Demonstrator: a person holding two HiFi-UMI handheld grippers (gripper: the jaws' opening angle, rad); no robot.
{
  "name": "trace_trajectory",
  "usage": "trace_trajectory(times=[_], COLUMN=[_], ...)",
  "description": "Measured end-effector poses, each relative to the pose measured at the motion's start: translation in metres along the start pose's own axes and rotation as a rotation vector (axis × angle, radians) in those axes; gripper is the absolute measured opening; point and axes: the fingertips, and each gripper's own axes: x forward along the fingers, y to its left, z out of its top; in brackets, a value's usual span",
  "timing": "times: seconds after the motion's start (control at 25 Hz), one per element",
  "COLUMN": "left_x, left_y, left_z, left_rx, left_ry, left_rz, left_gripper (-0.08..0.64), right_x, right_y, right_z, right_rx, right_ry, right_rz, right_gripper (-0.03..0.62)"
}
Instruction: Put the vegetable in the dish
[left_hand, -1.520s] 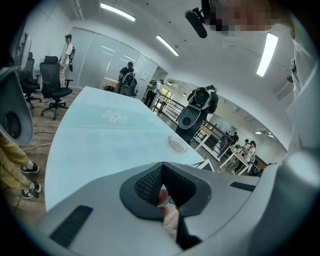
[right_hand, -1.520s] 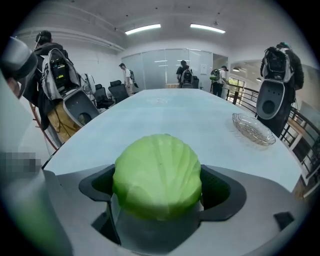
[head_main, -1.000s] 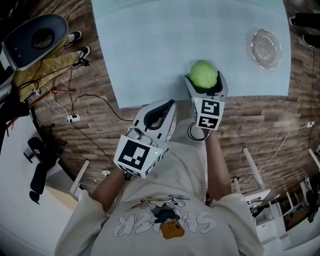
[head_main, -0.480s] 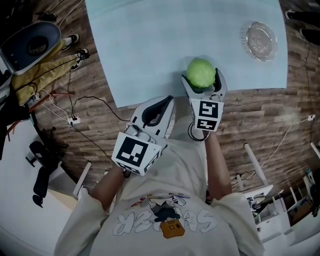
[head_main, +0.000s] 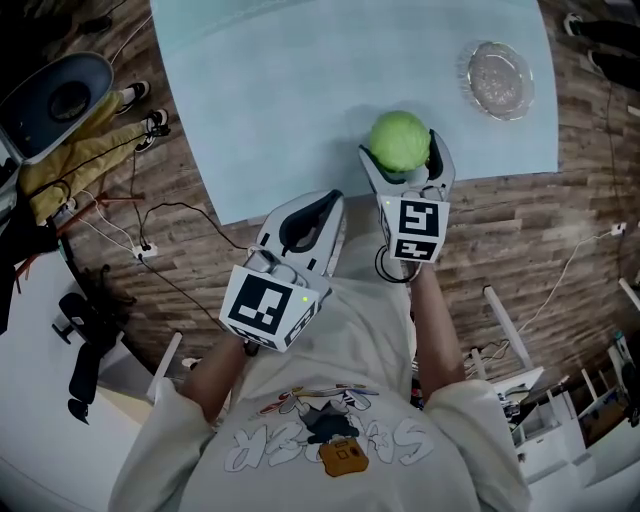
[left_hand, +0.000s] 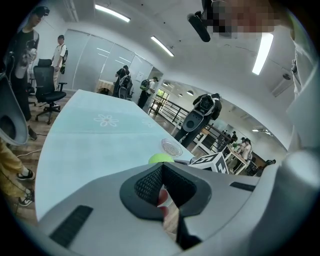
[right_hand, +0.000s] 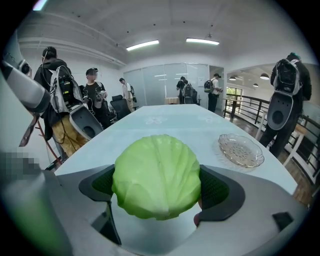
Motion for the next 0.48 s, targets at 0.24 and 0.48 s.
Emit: trace_trajectory(times=[0.24, 0.48], left_x=[0.022, 0.043], left_y=[-0.013, -0.022], left_z=[0.013, 0.025], left_rx=[0.003, 0.01], left_ry=[0.008, -0.002], left_rz=[-0.009, 0.004], left_gripper=[0.002, 0.002], right_x=[0.001, 0.003], right_y=[-0.032, -0.062], right_z=[0.013, 0.02], right_rx=[-0.004, -0.006], right_ry=[-0.011, -0.015], right_rz=[-0.009, -0.017], right_gripper=[0.512, 0.512])
